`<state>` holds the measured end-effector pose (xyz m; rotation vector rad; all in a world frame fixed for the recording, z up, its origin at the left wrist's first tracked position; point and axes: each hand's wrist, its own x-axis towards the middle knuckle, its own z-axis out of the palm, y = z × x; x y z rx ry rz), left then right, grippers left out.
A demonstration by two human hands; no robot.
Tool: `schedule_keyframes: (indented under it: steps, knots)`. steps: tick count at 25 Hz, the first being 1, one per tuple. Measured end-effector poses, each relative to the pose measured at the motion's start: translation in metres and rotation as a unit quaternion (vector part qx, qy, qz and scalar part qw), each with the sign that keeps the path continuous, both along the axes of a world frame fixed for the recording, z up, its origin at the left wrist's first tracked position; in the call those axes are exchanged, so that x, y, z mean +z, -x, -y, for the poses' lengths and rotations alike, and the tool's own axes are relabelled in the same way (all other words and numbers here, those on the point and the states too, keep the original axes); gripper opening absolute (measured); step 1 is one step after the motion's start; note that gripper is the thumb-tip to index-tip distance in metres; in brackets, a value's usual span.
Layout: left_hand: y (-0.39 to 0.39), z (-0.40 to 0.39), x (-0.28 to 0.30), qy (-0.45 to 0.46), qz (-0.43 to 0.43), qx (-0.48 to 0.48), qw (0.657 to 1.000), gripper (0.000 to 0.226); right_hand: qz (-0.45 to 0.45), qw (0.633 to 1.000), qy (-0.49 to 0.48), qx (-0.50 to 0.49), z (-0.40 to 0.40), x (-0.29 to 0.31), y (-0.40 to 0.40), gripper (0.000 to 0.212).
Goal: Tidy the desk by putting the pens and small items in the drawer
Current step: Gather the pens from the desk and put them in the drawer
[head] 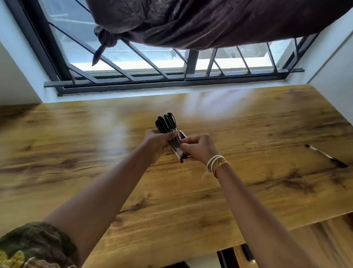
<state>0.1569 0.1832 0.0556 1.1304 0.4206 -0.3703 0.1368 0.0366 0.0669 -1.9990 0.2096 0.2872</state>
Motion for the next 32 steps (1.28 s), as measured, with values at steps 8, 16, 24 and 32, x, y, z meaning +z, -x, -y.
schedule_keyframes:
  steps: [8, 16, 24, 32]
  knots:
    - [0.056, -0.035, -0.004, -0.029, -0.002, -0.056, 0.998, 0.031, -0.030, 0.996, 0.047, 0.066, -0.025, -0.002, 0.048, 0.014]
    - [0.088, -0.018, -0.005, -0.041, -0.012, -0.113, 0.993, 0.019, -0.050, 0.998, 0.034, -0.023, -0.010, -0.012, 0.087, 0.013]
    - [0.084, 0.049, 0.003, -0.063, -0.014, -0.169, 0.983, 0.008, -0.086, 0.986, -0.091, -0.114, 0.065, -0.018, 0.102, 0.013]
    - [0.059, 0.149, -0.003, -0.078, -0.034, -0.140, 0.987, 0.016, -0.015, 0.970, 0.102, -0.220, 0.181, -0.028, 0.076, 0.016]
